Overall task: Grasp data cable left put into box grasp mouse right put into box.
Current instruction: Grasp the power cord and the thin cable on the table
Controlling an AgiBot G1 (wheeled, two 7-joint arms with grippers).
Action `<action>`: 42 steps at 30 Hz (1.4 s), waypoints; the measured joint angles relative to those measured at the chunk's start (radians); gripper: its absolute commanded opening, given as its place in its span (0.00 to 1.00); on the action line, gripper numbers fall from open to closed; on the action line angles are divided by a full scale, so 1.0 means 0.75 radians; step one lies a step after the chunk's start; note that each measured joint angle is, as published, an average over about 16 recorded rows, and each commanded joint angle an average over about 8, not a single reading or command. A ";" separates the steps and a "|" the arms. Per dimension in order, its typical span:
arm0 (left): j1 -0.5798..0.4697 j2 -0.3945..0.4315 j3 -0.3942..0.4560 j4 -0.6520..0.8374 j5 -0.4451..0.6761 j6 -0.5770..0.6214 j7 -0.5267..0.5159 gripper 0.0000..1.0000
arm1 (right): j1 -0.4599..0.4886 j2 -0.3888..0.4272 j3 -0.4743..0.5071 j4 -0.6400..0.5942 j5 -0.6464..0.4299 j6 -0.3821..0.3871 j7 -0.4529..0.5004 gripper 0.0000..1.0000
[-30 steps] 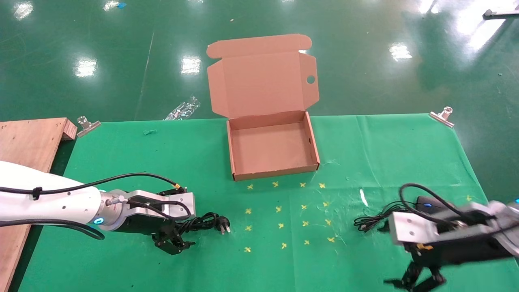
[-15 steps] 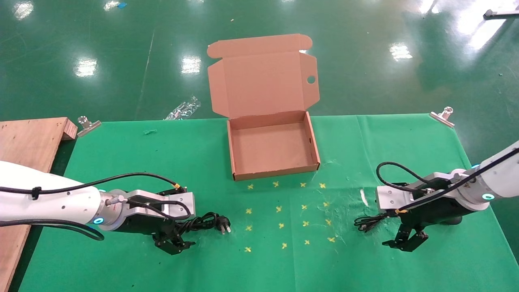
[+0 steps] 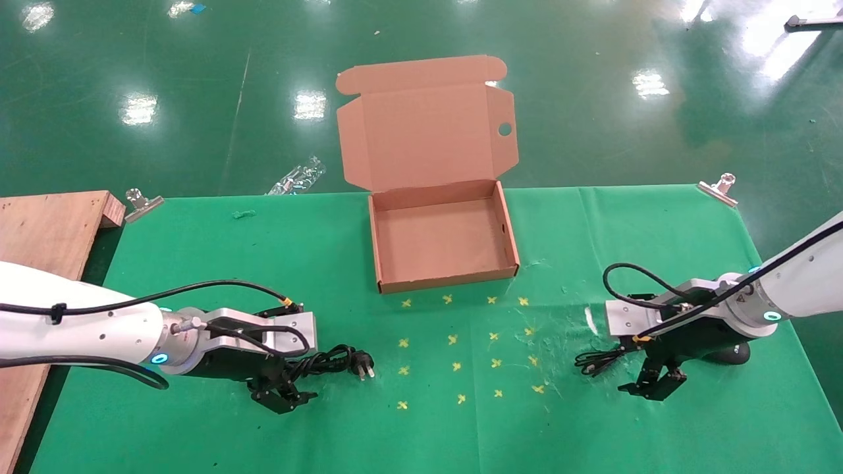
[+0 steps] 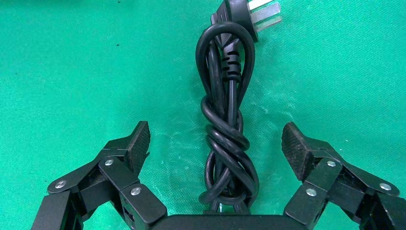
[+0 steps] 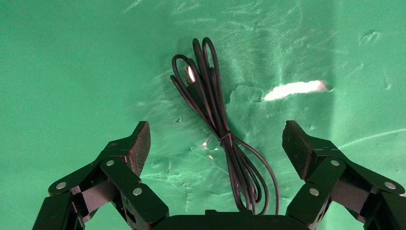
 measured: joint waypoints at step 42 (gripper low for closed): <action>0.001 0.000 -0.001 -0.001 -0.004 0.000 0.000 0.00 | -0.010 0.016 0.003 0.043 0.008 -0.015 0.012 0.00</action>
